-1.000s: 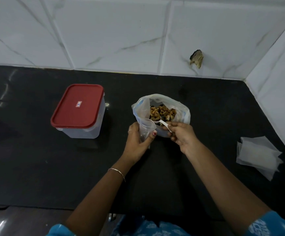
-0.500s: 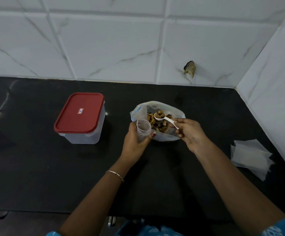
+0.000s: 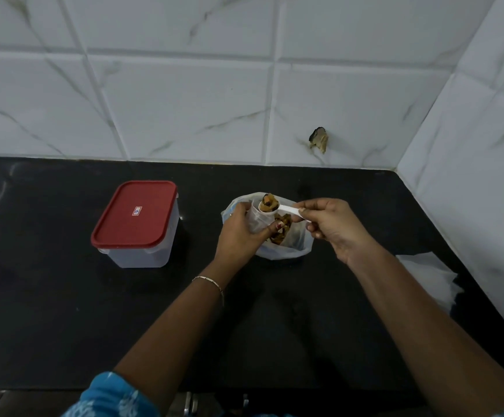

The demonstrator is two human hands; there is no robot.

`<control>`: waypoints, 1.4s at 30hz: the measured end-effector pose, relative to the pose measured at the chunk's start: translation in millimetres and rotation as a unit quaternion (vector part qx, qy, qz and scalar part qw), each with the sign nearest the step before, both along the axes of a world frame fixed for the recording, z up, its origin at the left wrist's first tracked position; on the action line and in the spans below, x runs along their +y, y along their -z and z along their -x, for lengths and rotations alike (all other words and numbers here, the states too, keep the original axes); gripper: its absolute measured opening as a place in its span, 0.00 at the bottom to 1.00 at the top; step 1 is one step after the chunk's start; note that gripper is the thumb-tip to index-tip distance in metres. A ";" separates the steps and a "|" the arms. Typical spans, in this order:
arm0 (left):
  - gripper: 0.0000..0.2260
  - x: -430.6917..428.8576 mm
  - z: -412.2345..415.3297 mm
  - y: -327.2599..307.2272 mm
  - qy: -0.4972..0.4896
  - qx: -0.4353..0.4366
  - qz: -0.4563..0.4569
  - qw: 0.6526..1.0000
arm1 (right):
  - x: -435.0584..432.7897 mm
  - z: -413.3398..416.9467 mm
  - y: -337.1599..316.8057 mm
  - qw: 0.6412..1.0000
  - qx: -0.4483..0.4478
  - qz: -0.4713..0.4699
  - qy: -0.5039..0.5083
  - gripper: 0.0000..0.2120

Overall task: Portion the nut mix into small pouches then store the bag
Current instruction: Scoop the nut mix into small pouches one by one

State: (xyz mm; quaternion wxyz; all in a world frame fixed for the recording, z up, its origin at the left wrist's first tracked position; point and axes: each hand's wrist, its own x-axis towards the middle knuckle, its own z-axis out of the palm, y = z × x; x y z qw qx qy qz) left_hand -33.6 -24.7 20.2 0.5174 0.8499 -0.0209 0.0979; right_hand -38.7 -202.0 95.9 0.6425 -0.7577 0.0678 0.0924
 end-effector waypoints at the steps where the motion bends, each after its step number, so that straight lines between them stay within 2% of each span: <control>1: 0.20 -1.2 0.1 -1.7 -0.005 -0.001 0.001 1.000 | 0.8 0.3 -1.3 1.000 -0.012 0.016 -0.004 0.08; 4: 0.21 -2.9 0.8 -5.8 -0.025 0.006 -0.015 1.000 | 2.7 -0.6 -3.4 0.994 -0.061 0.092 -0.016 0.08; 6: 0.21 -5.2 0.5 -8.7 -0.031 0.013 -0.022 0.999 | 5.5 0.7 -4.2 0.965 -0.144 0.215 -0.036 0.09; 9: 0.22 -9.9 -0.7 -12.1 -0.039 0.023 -0.025 0.999 | 12.3 9.5 -10.2 0.863 -0.284 0.407 -0.094 0.11; 12: 0.23 -11.4 -2.5 -13.2 -0.051 0.035 -0.008 0.998 | 18.2 13.7 -13.1 0.751 -0.348 0.533 -0.174 0.16; 13: 0.23 -11.1 -2.2 -13.7 -0.054 0.035 -0.005 0.998 | 19.1 14.8 -14.1 0.729 -0.357 0.551 -0.191 0.17; 16: 0.24 -6.5 -1.1 -12.9 -0.053 0.034 0.022 0.998 | 18.3 16.0 -16.1 0.698 -0.393 0.562 -0.207 0.17; 18: 0.24 -3.3 -1.3 -11.6 -0.045 0.028 0.045 0.998 | 19.0 14.2 -13.1 0.693 -0.400 0.563 -0.208 0.19; 19: 0.24 -2.1 -1.9 -11.0 -0.044 0.024 0.050 0.997 | 19.2 13.8 -10.7 0.705 -0.399 0.552 -0.198 0.20; 21: 0.22 -0.5 -3.2 -10.8 -0.045 0.021 0.058 0.997 | 18.9 11.7 -6.5 0.756 -0.381 0.512 -0.142 0.18; 23: 0.22 0.6 -3.8 -11.4 -0.041 0.018 0.067 0.997 | 15.9 8.9 -0.1 0.819 -0.362 0.439 -0.070 0.11; 26: 0.23 3.4 -3.5 -6.2 -0.032 0.028 0.078 0.996 | 6.9 -0.4 16.3 0.932 -0.264 0.248 -0.009 0.07; 27: 0.23 4.8 -2.5 -2.6 -0.031 0.033 0.079 0.996 | 3.0 -4.0 22.5 0.959 -0.218 0.183 0.008 0.07; 28: 0.22 6.0 -1.1 1.7 -0.032 0.037 0.079 0.996 | -1.4 -6.8 29.1 0.974 -0.178 0.138 0.026 0.07; 30: 0.23 8.2 3.1 11.2 -0.038 0.042 0.085 0.995 | -10.5 -12.3 44.4 0.984 -0.124 0.113 0.051 0.06; 33: 0.25 10.6 9.7 21.9 -0.046 0.043 0.089 0.994 | -18.6 -20.6 66.8 0.981 -0.108 0.158 0.038 0.07; 35: 0.25 12.2 12.9 26.6 -0.043 0.051 0.094 0.993 | -17.5 -24.9 76.0 0.957 -0.148 0.248 0.000 0.09; 38: 0.27 12.1 18.6 34.4 -0.031 0.059 0.111 0.992 | -8.6 -27.5 78.7 0.882 -0.244 0.394 -0.081 0.12; 42: 0.25 12.0 27.9 48.1 -0.043 0.045 0.106 0.992 | 4.1 -36.4 75.6 0.741 -0.322 0.569 -0.151 0.16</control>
